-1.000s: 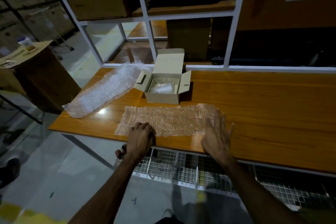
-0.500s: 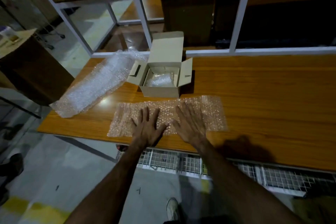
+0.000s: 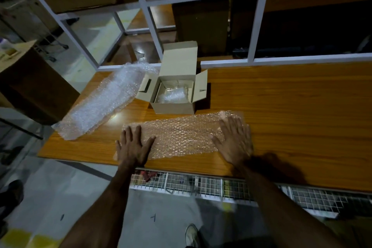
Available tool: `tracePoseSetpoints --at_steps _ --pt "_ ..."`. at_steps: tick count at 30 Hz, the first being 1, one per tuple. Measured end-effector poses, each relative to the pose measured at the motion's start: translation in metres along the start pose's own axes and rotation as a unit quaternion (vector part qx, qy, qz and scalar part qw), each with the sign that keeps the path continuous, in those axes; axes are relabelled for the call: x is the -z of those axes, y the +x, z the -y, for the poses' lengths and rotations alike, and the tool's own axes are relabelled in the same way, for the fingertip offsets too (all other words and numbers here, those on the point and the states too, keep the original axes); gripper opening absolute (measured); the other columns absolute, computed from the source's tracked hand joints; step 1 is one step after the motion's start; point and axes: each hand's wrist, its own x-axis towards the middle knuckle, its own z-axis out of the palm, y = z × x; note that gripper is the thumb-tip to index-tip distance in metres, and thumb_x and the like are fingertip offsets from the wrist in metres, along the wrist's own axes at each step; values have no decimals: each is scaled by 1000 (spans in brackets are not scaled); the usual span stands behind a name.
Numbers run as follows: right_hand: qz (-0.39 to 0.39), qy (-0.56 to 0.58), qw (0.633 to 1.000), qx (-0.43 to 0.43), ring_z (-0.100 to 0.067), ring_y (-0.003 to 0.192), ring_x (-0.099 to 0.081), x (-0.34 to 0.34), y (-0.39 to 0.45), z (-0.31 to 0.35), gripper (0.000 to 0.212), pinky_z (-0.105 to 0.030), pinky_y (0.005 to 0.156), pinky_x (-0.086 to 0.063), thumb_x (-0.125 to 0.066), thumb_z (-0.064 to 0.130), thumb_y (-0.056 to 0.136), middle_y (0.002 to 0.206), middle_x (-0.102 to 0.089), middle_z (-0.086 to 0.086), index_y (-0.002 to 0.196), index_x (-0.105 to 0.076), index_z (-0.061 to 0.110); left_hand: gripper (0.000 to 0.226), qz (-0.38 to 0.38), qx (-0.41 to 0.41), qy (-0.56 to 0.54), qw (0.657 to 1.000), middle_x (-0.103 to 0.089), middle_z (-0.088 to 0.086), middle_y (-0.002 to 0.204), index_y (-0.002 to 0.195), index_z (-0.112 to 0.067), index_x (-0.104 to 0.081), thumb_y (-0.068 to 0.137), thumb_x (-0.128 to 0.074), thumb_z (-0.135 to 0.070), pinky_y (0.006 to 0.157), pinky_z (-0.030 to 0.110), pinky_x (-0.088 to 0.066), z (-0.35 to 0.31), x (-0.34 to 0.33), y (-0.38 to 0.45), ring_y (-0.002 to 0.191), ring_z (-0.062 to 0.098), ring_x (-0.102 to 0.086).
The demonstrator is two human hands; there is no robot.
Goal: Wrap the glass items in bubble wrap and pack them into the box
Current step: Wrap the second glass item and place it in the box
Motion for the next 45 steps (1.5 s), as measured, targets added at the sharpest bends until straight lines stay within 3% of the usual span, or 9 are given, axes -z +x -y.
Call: tracePoseSetpoints --at_steps 9,12,14,17,24,28,31,38,45 --pt "31 15 999 -3 -28 160 14 14 2 -4 84 -57 123 14 -13 81 97 174 7 -3 166 -5 33 104 41 -2 -24 999 14 16 174 166 -29 9 87 -9 -94 124 67 0 13 10 5 160 42 8" --pt "-53 73 996 0 -30 157 -24 32 4 6 67 -57 127 -18 -45 55 104 169 -29 -9 161 -31 24 106 -3 -2 -47 999 -1 18 175 168 -19 -1 91 -15 -91 125 68 -12 12 10 0 160 42 -5" --pt "-135 145 980 16 -22 133 -53 54 9 24 48 -46 111 -47 -56 36 103 151 -55 -5 148 -52 21 101 -50 -13 -87 995 -21 23 170 164 -9 -20 95 -23 -83 122 68 -25 9 11 -9 155 44 -24" --pt "-173 248 952 47 -12 110 -62 92 35 67 29 -30 87 -54 -58 25 104 131 -67 1 131 -67 20 91 -86 -26 -122 988 -41 29 159 154 -4 -42 95 -33 -73 113 68 -39 2 14 -22 144 47 -42" --pt "63 390 919 3 -22 75 -78 139 147 153 5 -43 70 -65 -65 13 101 92 -70 -1 104 -68 16 88 -98 15 -156 983 -48 26 153 153 -9 -46 92 -32 -70 103 60 -50 8 13 -29 135 44 -50" --pt "75 285 955 -6 -26 76 -78 118 198 171 8 -49 78 -66 -67 7 98 95 -74 -10 104 -71 11 74 -93 3 -148 985 -54 25 147 148 -10 -54 92 -50 -59 98 55 -53 19 12 -26 129 43 -54" --pt "50 125 985 105 -26 109 -71 93 231 180 37 -48 94 -60 -67 5 90 124 -73 -6 122 -73 23 64 -69 -11 -133 989 -54 22 148 145 -13 -57 96 -55 -55 100 55 -52 29 13 -25 131 41 -53" --pt "101 -105 954 263 -27 126 -61 76 252 205 43 -45 102 -52 -71 23 95 140 -64 -2 137 -65 28 44 -61 -58 -84 993 -60 6 124 117 -26 -65 96 -43 -57 93 46 -50 45 16 -22 115 29 -55" --pt "-7 -201 934 295 -28 108 -66 84 248 207 18 -41 88 -51 -65 25 99 118 -67 -7 116 -67 19 42 -27 -41 -78 996 -52 7 143 126 -28 -62 98 -45 -55 106 52 -40 38 32 -27 134 29 -45"
